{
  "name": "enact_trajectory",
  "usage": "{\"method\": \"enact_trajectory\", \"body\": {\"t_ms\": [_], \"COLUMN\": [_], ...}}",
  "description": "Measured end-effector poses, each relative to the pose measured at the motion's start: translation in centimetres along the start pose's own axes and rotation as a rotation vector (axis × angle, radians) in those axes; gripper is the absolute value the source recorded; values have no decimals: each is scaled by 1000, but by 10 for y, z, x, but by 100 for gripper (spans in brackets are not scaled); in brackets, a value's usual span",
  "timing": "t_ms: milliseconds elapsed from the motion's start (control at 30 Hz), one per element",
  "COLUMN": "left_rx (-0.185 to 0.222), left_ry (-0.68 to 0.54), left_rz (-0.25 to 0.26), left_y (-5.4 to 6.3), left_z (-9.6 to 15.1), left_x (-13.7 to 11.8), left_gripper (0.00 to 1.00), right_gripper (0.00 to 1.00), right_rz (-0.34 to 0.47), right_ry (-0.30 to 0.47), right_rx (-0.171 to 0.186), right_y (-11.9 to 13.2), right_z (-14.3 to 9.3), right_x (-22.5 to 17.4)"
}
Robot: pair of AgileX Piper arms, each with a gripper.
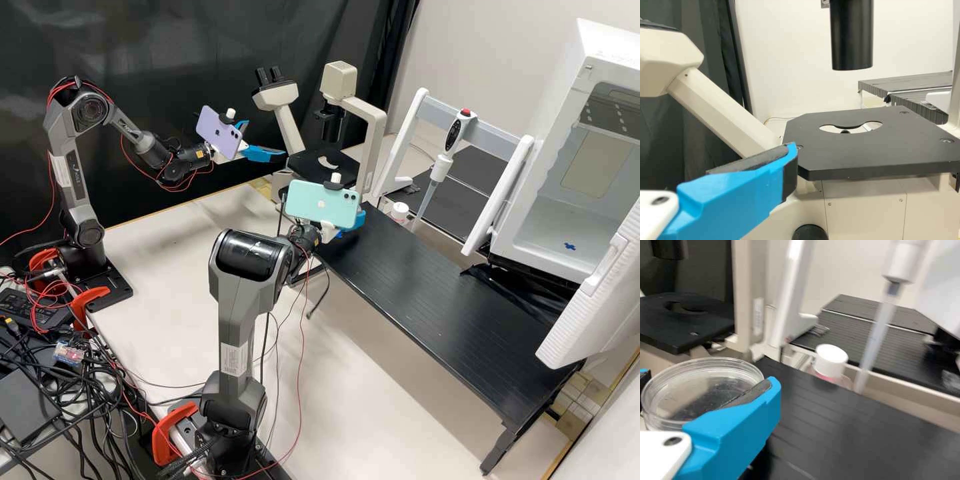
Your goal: Move the petri dish to the bench
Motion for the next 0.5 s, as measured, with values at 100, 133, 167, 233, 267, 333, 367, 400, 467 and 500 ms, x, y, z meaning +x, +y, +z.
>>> {"method": "enact_trajectory", "body": {"t_ms": [100,133,167,233,267,333,367,400,467,500], "left_rx": [0,0,0,0,0,0,0,0,0,0], "left_ry": [0,0,0,0,0,0,0,0,0,0], "left_rz": [0,0,0,0,0,0,0,0,0,0], "left_y": [0,0,0,0,0,0,0,0,0,0], "left_z": [0,0,0,0,0,0,0,0,0,0], "left_x": [0,0,0,0,0,0,0,0,0,0], "left_gripper": [100,100,100,100,100,100,100,100,100,100], "right_gripper": [0,0,0,0,0,0,0,0,0,0], "right_rz": [23,29,33,32,31,26,21,16,-1,-1], "right_ry": [-1,6,8,10,13,24,30,32,40,43], "right_rx": [11,12,11,10,8,4,1,0,-5,-6], "right_y": [0,0,-2,-5,-6,-11,-14,-16,-21,-22], "right_z": [9,9,11,13,13,12,12,12,11,10], "right_x": [-11,-15,-18,-24,-25,-29,-31,-32,-35,-36]}}
